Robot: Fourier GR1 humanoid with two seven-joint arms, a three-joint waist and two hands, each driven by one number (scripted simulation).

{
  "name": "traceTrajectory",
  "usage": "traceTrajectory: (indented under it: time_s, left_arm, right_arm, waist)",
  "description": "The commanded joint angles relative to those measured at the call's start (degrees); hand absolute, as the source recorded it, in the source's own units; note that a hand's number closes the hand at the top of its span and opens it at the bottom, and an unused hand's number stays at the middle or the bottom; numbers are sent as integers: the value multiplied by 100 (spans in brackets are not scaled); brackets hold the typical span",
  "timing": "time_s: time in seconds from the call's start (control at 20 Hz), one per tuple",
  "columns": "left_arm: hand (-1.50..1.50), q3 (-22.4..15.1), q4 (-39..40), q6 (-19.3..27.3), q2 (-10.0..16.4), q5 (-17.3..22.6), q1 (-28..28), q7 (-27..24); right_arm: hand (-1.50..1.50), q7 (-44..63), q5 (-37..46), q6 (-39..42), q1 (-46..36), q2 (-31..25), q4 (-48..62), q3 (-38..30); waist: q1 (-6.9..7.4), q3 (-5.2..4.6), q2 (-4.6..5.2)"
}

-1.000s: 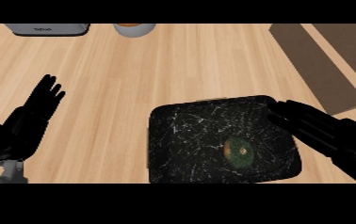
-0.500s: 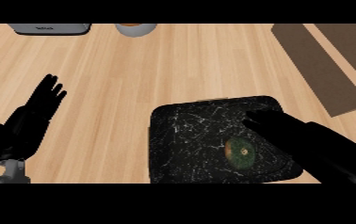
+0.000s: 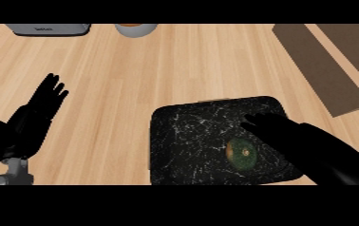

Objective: Pick the squash from the tray and place it in the cardboard box

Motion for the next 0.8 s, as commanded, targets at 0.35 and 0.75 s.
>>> traceTrajectory:
  time_s: [0.35,0.75]
  left_arm:
    - [0,220,-572,-18,-201,-231,61,525]
    - [0,559,-53,-402,-290,-323,-181,379]
  right_arm:
    - [-150,-745,1061,119,466,717,-45,-79]
    - [-150,-260,1643,768,143,1403,26,61]
  waist:
    - [-10,4,-9]
    - [-14,0,-1]
